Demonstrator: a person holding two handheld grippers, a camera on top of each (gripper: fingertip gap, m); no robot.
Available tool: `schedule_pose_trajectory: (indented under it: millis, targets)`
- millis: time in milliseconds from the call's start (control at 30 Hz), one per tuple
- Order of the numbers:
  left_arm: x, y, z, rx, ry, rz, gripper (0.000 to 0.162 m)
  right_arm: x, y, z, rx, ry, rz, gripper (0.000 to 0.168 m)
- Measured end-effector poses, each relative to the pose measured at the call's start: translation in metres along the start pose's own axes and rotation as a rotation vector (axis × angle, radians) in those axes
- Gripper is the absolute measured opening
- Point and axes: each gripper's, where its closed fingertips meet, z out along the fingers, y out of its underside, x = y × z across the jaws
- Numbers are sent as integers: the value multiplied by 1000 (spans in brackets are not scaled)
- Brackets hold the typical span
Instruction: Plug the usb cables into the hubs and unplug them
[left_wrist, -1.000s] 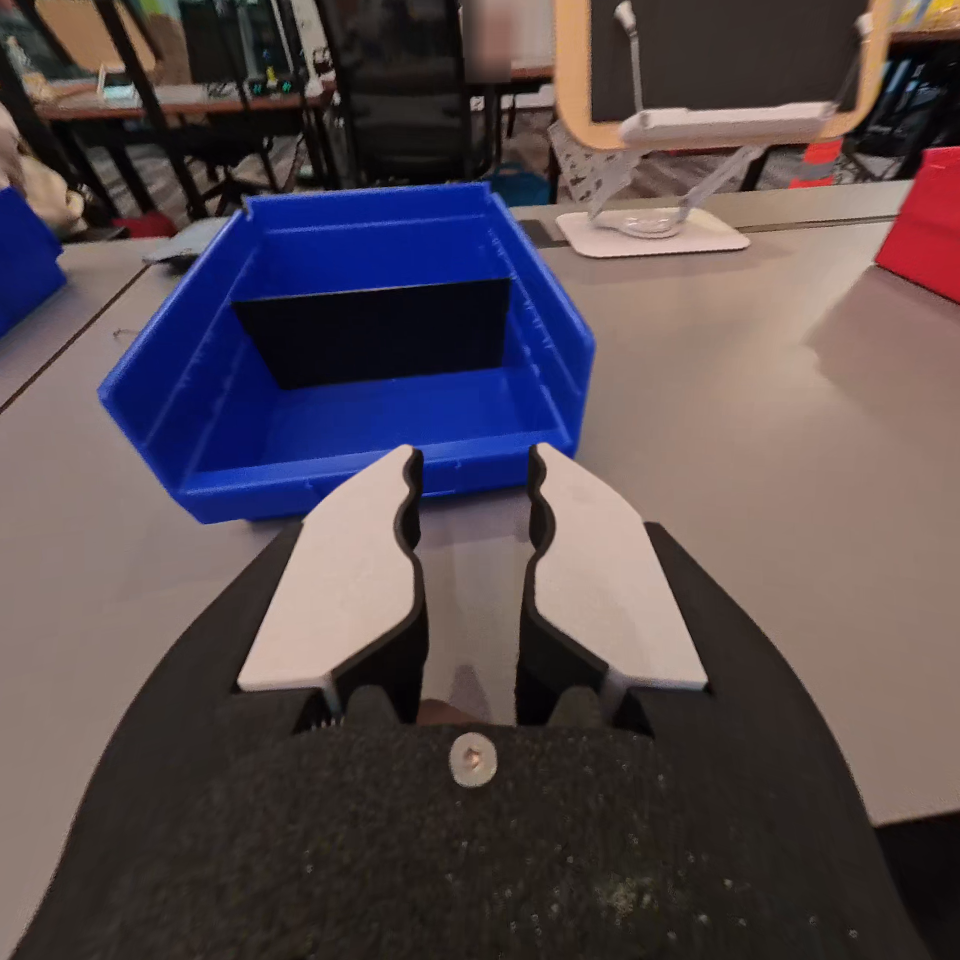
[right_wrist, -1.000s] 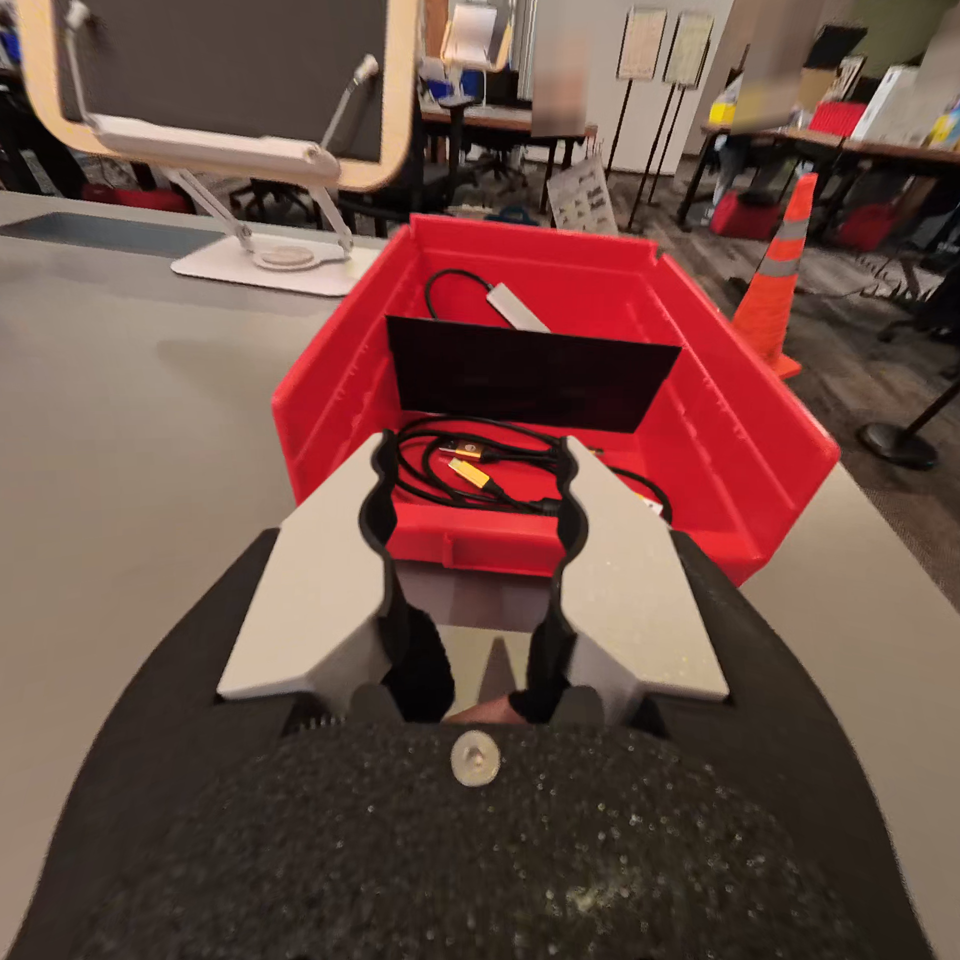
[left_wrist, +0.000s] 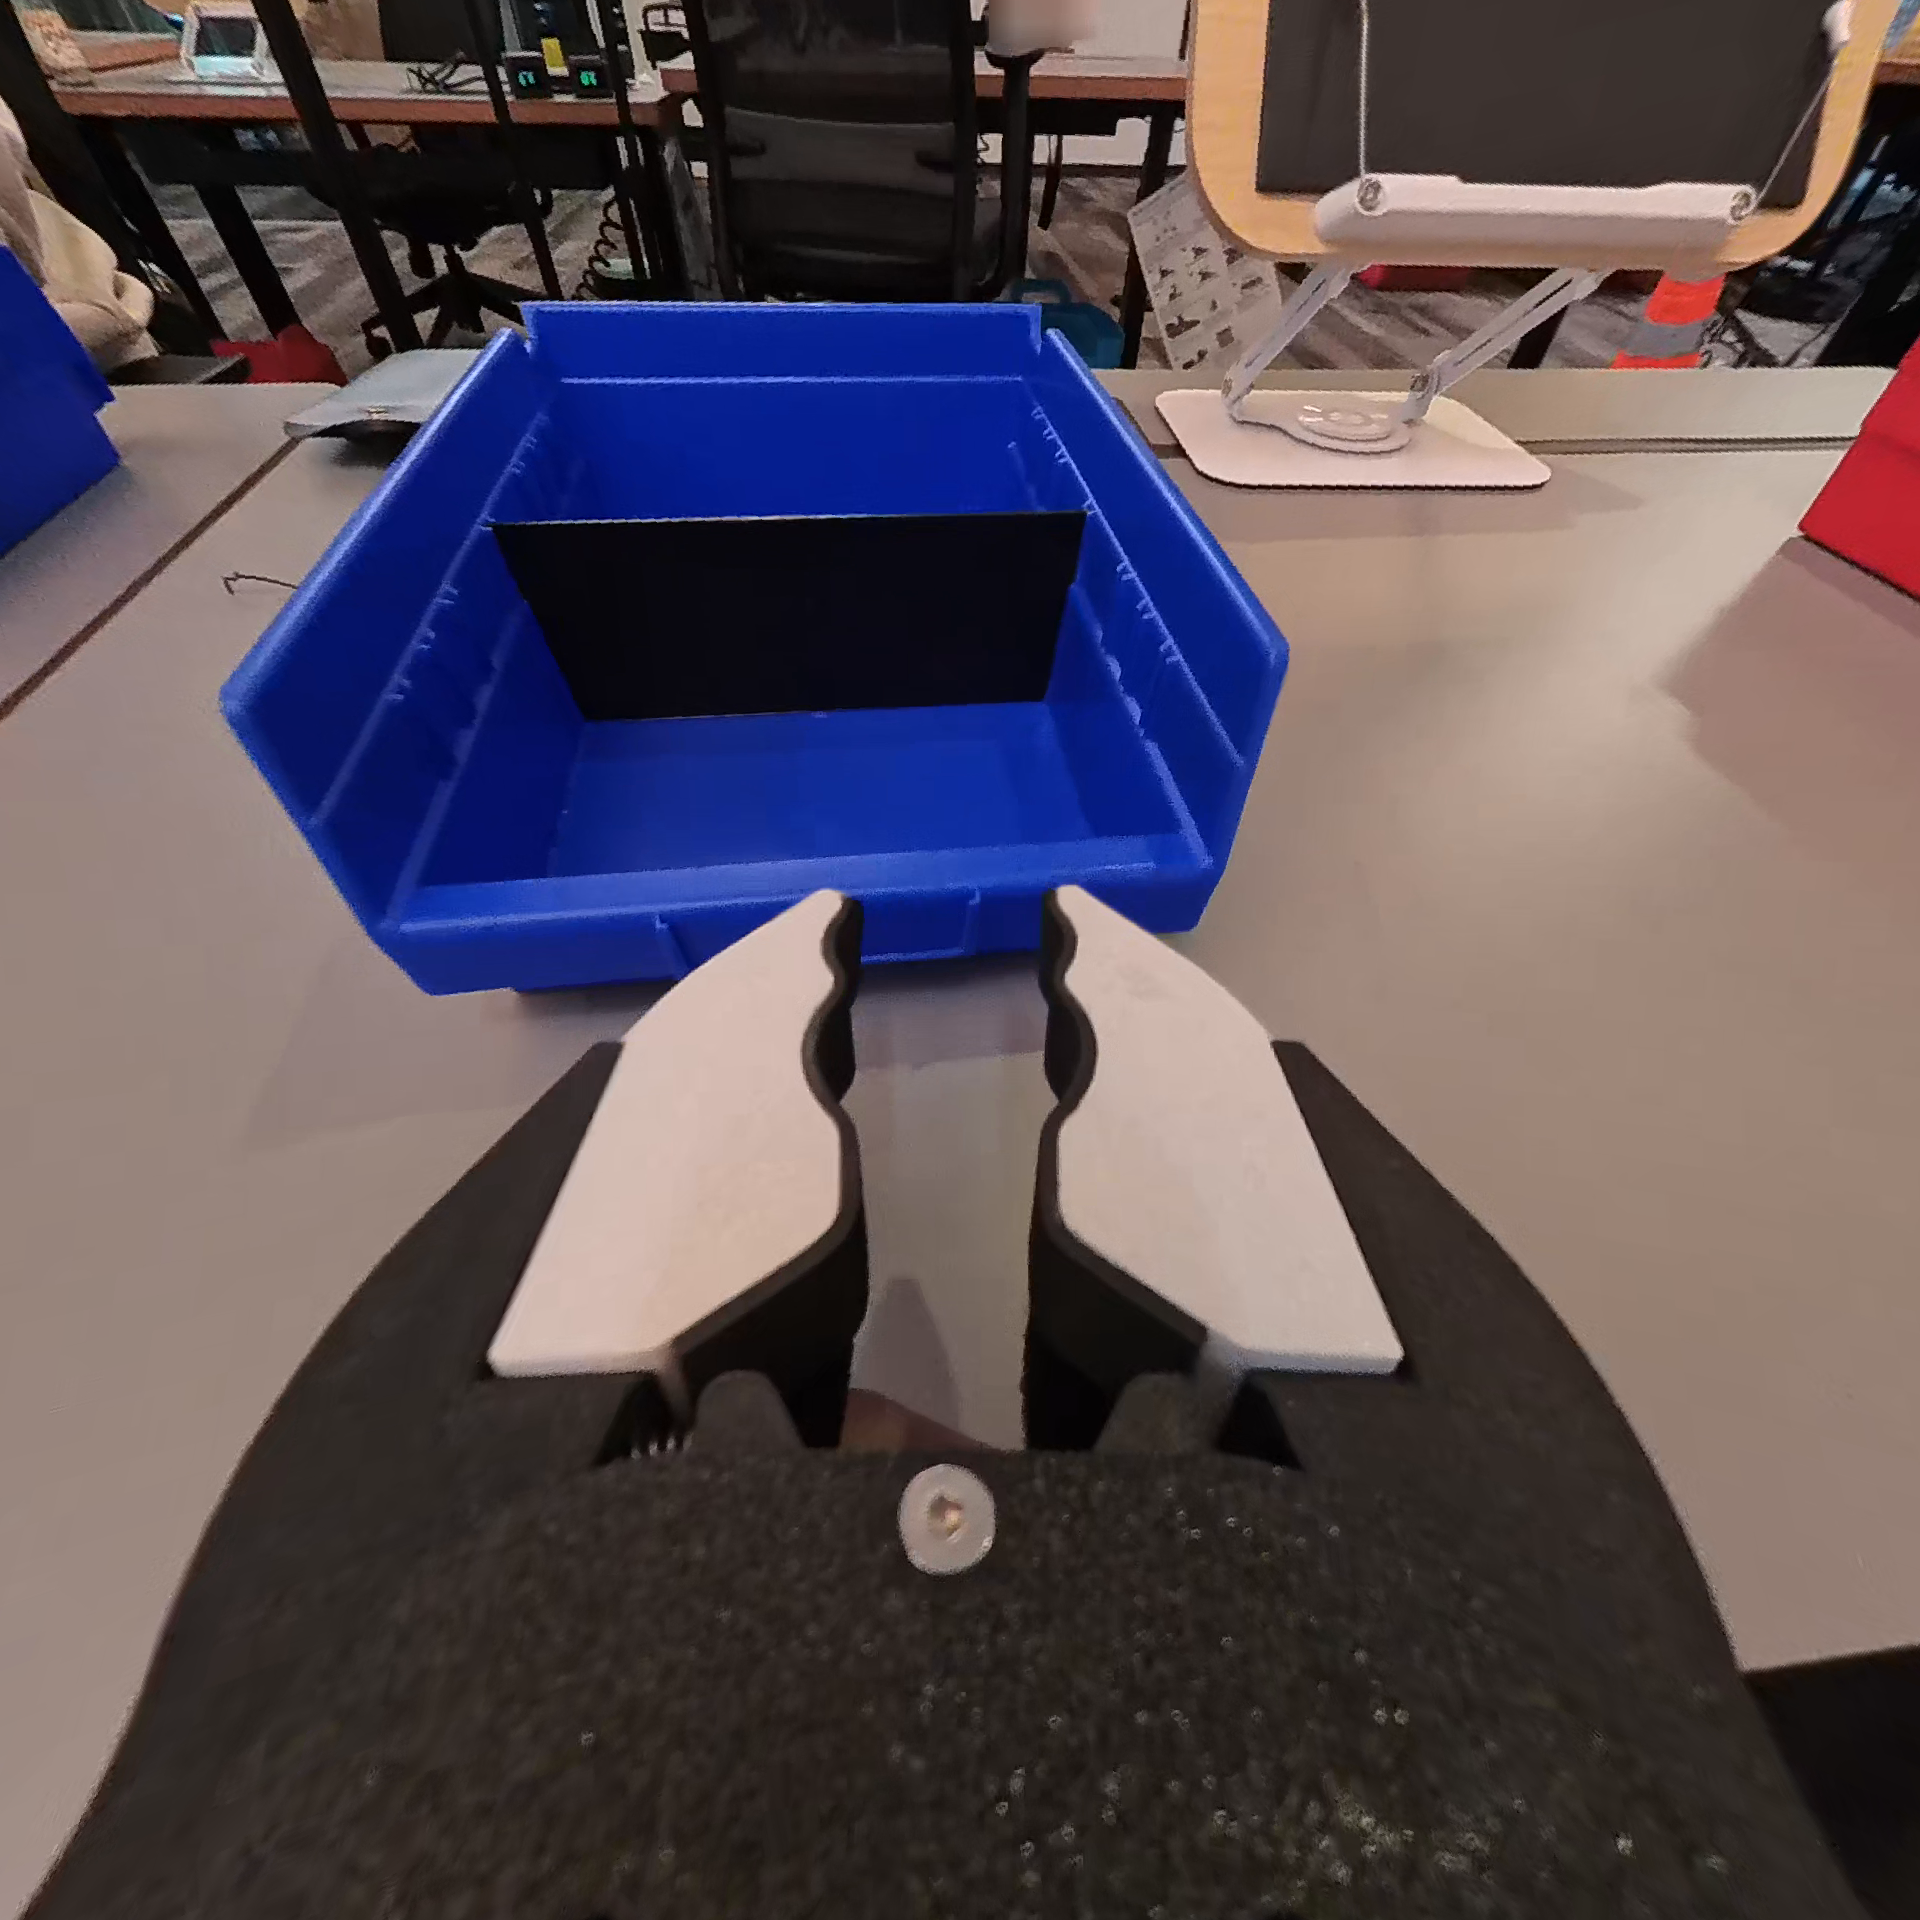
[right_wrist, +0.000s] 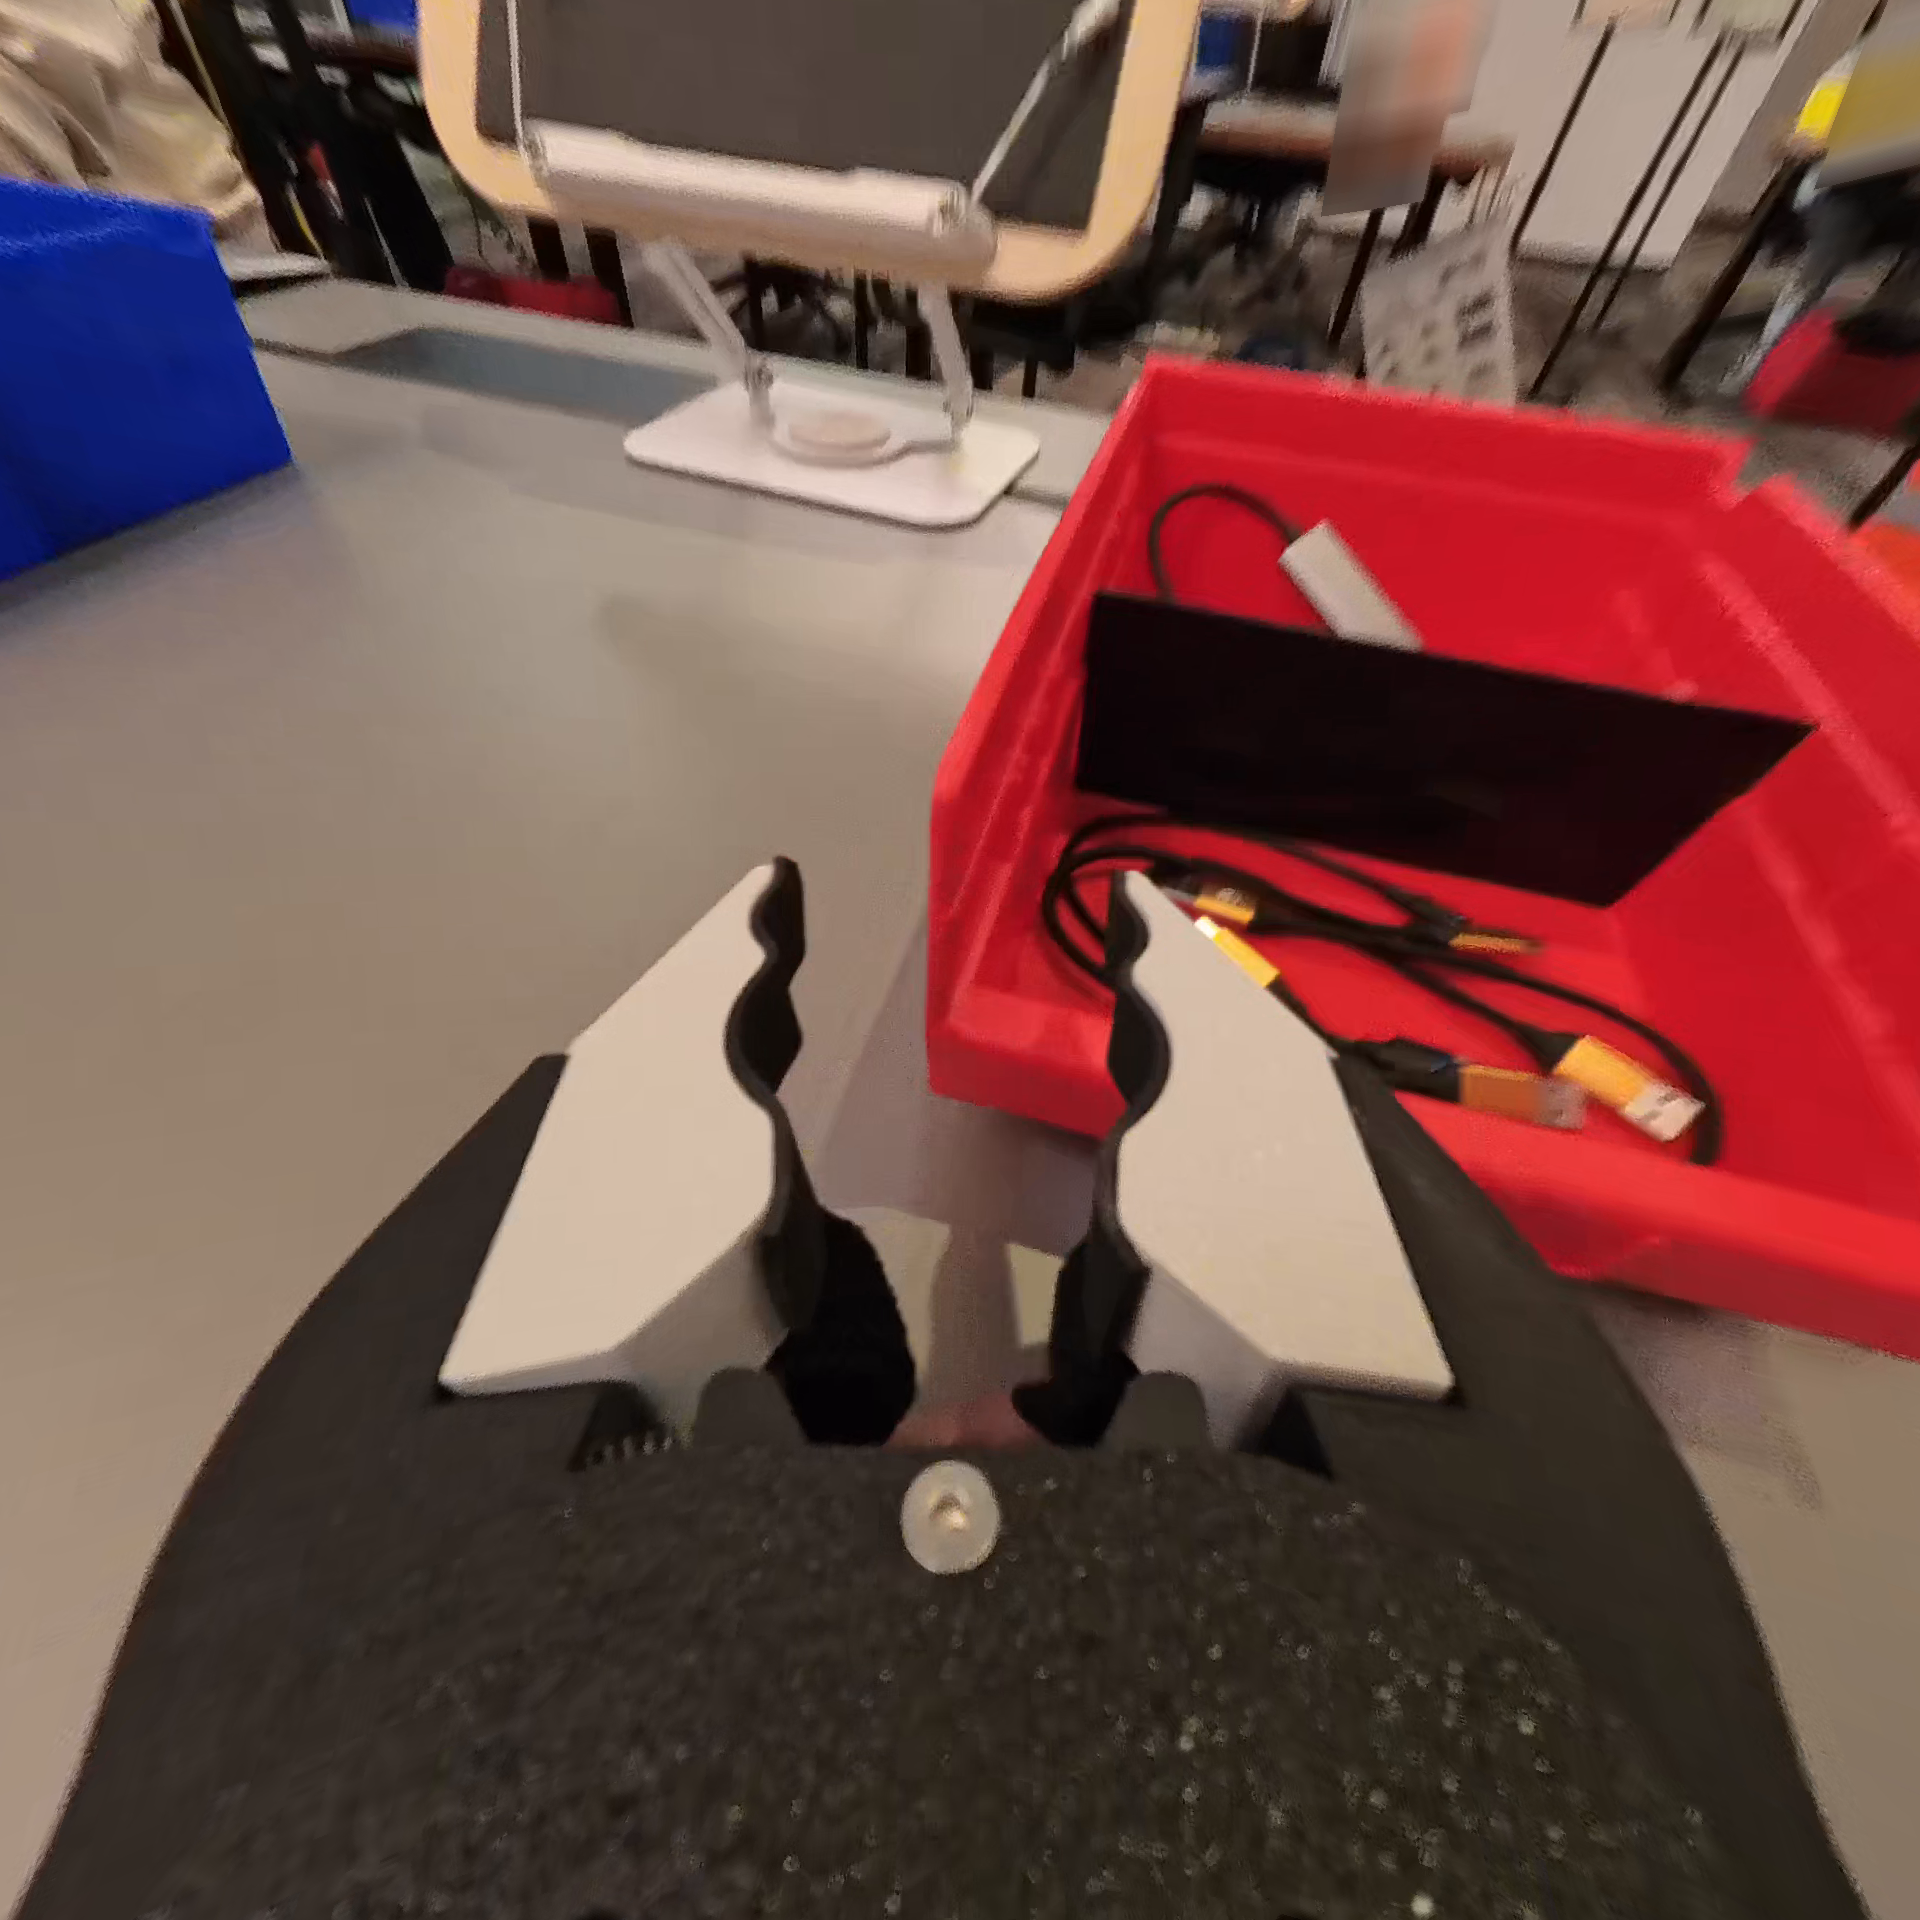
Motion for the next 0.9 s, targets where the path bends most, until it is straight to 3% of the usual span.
schedule_pose_trajectory:
  millis: [200, 367, 433, 467, 533, 667, 800, 900]
  targets:
    - [5, 11, -17, -23, -15, 71, 35, -25, -4, 28, -46, -33, 43, 64]
    - [34, 17, -19, -48, 3, 198, 36, -67, -2, 18, -50, -101, -119, 68]
    - [71, 18, -12, -59, 79, 209, 38, -94, -9, 3, 17, -174, -174, 48]
    - [96, 18, -8, -61, 134, 199, 39, -99, -18, -6, 79, -161, -187, 46]
    - [159, 14, 1, -56, 274, 182, 45, -94, -37, -27, 188, -77, -213, 51]
    - [283, -2, 20, -13, 504, 265, 59, -38, -66, -73, 392, 214, -160, 57]
    - [367, -15, 62, -28, 625, 236, 58, 25, -36, -93, 287, 405, 41, 53]
    - [403, -12, 104, -89, 634, 245, 59, 38, -6, -91, 190, 379, 239, 45]
